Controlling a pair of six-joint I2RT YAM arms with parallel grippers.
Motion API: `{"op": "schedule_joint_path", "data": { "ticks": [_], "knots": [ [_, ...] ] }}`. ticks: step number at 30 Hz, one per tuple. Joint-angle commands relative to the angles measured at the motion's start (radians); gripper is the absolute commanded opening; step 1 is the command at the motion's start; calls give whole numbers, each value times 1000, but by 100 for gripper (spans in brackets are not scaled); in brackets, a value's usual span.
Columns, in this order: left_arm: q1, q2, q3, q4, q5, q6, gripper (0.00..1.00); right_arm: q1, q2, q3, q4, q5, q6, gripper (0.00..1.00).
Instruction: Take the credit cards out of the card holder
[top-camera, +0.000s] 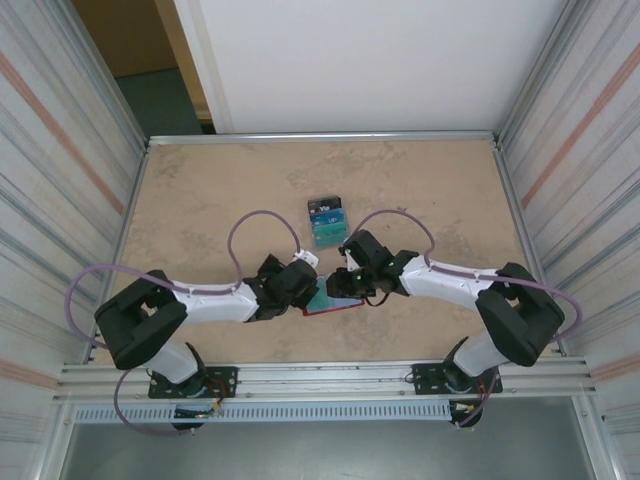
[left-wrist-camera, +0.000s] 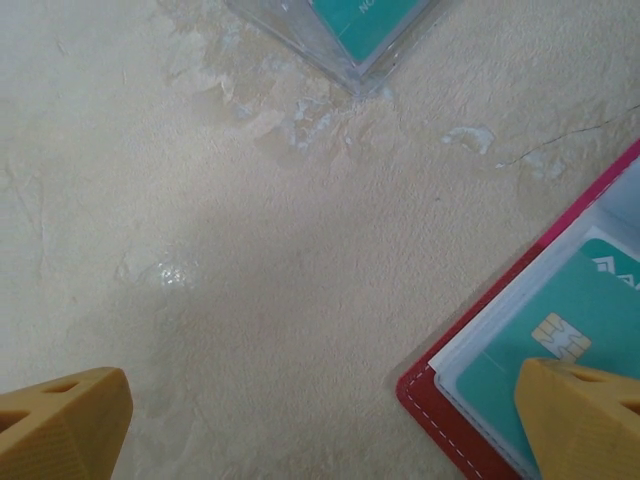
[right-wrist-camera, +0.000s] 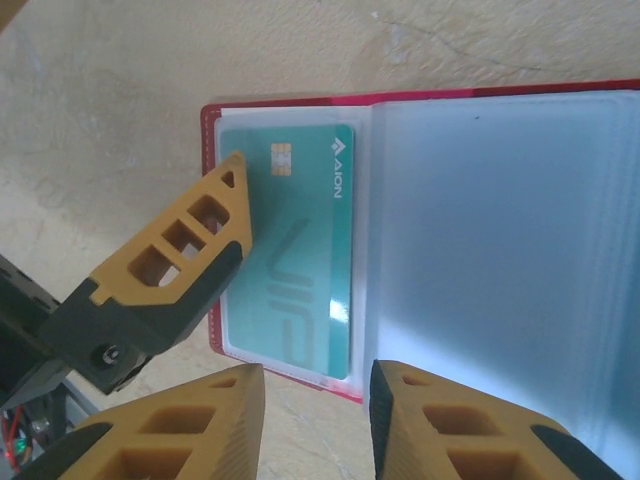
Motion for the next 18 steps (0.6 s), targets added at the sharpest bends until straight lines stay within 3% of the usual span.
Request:
{"op": "schedule_joint_path", "data": {
  "ticks": [1, 7, 18],
  "knots": [
    [7, -66, -13, -34, -9, 1, 99, -3, 25, 38, 38, -52, 32, 33],
    [8, -122, -37, -84, 42, -76, 99, 3, 55, 52, 32, -49, 35, 33],
    [7, -82, -57, -84, 73, -109, 99, 29, 113, 117, -45, 5, 25, 30]
  ]
}}
